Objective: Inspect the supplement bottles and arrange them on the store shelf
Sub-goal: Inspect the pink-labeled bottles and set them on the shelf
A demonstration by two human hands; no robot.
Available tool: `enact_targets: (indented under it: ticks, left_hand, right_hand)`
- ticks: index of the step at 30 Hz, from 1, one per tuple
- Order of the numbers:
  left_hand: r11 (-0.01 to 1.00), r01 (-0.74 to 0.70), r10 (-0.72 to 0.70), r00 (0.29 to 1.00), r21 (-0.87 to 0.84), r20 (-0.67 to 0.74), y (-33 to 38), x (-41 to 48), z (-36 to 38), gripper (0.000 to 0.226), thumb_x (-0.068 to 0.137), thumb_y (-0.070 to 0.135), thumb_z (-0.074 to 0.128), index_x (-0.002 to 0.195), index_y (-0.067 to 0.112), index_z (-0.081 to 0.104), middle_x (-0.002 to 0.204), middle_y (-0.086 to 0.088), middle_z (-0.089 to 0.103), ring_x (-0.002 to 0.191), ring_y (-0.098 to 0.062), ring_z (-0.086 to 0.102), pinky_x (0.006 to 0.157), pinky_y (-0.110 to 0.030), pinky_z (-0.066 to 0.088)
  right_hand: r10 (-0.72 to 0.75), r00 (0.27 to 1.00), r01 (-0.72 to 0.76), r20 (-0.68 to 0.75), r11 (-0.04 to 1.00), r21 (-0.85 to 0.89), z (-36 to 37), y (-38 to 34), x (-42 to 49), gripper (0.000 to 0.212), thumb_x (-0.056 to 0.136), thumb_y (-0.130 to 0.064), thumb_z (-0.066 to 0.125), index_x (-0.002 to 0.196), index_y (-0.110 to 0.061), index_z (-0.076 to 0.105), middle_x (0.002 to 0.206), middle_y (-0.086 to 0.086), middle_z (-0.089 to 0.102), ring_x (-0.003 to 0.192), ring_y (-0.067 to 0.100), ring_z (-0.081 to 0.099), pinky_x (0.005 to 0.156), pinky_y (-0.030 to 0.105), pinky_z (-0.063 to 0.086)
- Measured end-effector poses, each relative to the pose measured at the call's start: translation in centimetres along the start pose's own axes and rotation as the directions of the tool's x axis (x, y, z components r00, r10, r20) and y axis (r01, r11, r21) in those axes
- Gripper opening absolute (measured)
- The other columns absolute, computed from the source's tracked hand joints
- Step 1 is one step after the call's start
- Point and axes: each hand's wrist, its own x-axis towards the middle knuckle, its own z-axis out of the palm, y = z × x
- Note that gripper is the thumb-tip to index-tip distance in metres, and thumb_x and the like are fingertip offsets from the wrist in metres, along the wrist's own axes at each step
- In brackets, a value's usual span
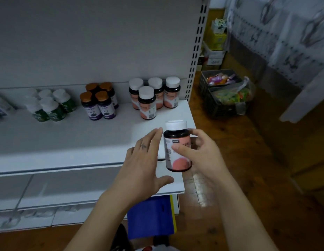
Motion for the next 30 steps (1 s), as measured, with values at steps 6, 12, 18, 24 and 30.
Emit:
enact_targets:
  ticks: [6, 12, 18, 24, 30]
  left_hand:
    - [0.992, -0.107, 0.103, 0.993, -0.068, -0.061, 1.6, -0.2, -2.0, 0.139, 0.064, 0.064, 0.077, 0.138, 0.043, -0.038, 0.142, 0.038, -0.03, 0.129, 0.019, -0.022, 0.111, -0.014, -0.002]
    - [0.959, -0.215, 0.193, 0.972, -0.183, -0.131, 2.0, -0.9, -4.0, 0.134, 0.058, 0.071, 0.071, 0.145, 0.044, -0.027, 0.149, 0.037, -0.026, 0.142, 0.013, -0.01, 0.109, -0.011, 0.007]
    - [0.924, -0.203, 0.16, 0.975, -0.323, -0.156, 1.0, -1.6, -5.3, 0.133, 0.055, 0.071, 0.072, 0.152, 0.039, -0.014, 0.155, 0.033, -0.013, 0.145, 0.008, -0.001, 0.116, -0.027, 0.022]
    - [0.928, -0.207, 0.169, 0.975, -0.31, -0.144, 0.6, -2.2, -6.1, 0.137, 0.055, 0.062, 0.082, 0.152, 0.04, -0.013, 0.155, 0.033, -0.012, 0.145, 0.007, 0.002, 0.117, -0.033, 0.028]
    - [0.95, -0.146, 0.124, 0.988, -0.275, -0.094, 0.0, -2.3, -6.1, 0.143, 0.05, 0.062, 0.087, 0.147, 0.049, -0.017, 0.154, 0.032, -0.009, 0.143, -0.007, 0.023, 0.11, -0.04, 0.04]
  right_hand:
    - [-0.03, 0.996, 0.018, 0.081, 0.99, 0.14, -1.4, -2.2, -2.1, 0.066, 0.063, -0.052, 0.077, 0.12, -0.022, 0.061, 0.103, -0.003, 0.075, 0.097, 0.016, 0.071, 0.092, 0.048, 0.055]
    - [-0.054, 0.985, 0.017, 0.162, 0.975, 0.222, -1.1, -3.4, -2.8, 0.056, 0.071, -0.052, 0.074, 0.117, -0.022, 0.064, 0.108, 0.001, 0.073, 0.104, 0.018, 0.069, 0.087, 0.036, 0.054]
    - [-0.084, 0.936, -0.025, 0.343, 0.953, 0.301, 0.1, -3.6, -2.6, 0.049, 0.077, -0.028, 0.077, 0.122, -0.018, 0.061, 0.116, 0.005, 0.071, 0.111, 0.02, 0.066, 0.091, 0.034, 0.055]
    - [-0.1, 0.88, -0.136, 0.465, 0.884, 0.447, 1.4, -3.2, -1.7, 0.071, 0.06, -0.019, 0.076, 0.128, -0.015, 0.055, 0.115, 0.013, 0.069, 0.111, 0.03, 0.065, 0.093, 0.041, 0.055]
    - [-0.109, 0.841, -0.214, 0.53, 0.833, 0.51, 1.7, -2.8, -1.5, 0.065, 0.061, -0.014, 0.073, 0.124, -0.012, 0.058, 0.111, 0.015, 0.069, 0.106, 0.03, 0.065, 0.089, 0.04, 0.056]
